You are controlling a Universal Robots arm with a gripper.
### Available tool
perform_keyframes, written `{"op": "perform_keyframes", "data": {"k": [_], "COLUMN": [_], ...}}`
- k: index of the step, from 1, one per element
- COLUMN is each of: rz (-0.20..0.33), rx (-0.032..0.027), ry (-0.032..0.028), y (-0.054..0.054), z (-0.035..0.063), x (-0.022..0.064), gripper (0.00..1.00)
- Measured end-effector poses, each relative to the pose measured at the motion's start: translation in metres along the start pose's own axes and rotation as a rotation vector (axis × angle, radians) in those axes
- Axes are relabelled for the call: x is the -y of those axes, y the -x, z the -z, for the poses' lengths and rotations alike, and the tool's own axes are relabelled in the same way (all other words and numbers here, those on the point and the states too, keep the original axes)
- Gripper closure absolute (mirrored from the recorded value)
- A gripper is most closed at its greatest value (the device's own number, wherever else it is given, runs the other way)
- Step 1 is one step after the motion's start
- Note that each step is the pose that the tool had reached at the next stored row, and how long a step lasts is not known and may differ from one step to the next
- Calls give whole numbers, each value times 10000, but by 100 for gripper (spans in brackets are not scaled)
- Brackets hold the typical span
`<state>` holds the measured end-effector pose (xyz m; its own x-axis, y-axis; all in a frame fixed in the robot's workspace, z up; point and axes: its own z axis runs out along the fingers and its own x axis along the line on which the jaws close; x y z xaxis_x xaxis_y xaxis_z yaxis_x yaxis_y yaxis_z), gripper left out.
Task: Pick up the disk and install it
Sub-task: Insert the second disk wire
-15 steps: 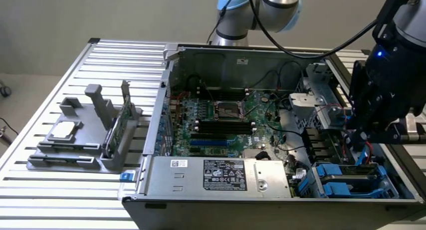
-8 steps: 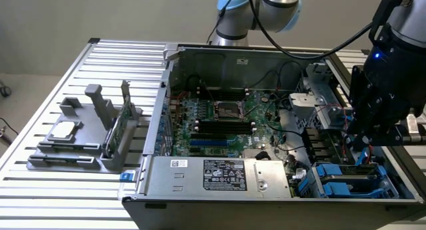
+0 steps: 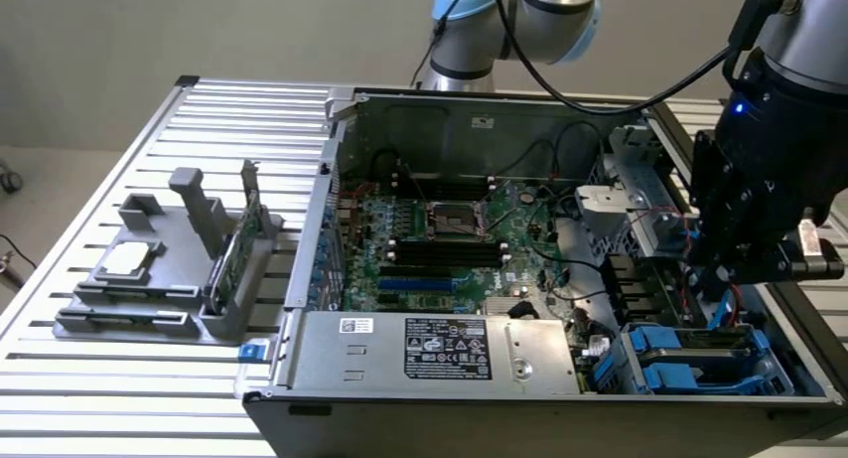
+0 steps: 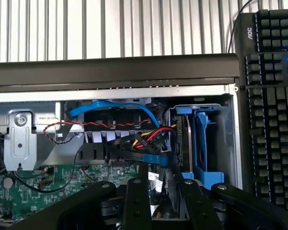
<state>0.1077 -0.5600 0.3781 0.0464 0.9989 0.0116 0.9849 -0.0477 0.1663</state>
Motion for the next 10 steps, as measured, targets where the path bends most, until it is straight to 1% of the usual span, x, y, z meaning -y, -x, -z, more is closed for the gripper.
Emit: {"op": "perform_keyframes", "data": {"k": [3, 6, 7, 8, 10], "rz": [27, 49, 55, 59, 66], "rx": [159, 288, 326, 352, 389], "ry": [7, 13, 15, 16, 18], "y": [-7, -8, -8, -9, -14], "z": [-14, -30, -34, -40, -52], "x": [-13, -23, -25, -26, -27], "gripper": [69, 69, 69, 69, 69]}}
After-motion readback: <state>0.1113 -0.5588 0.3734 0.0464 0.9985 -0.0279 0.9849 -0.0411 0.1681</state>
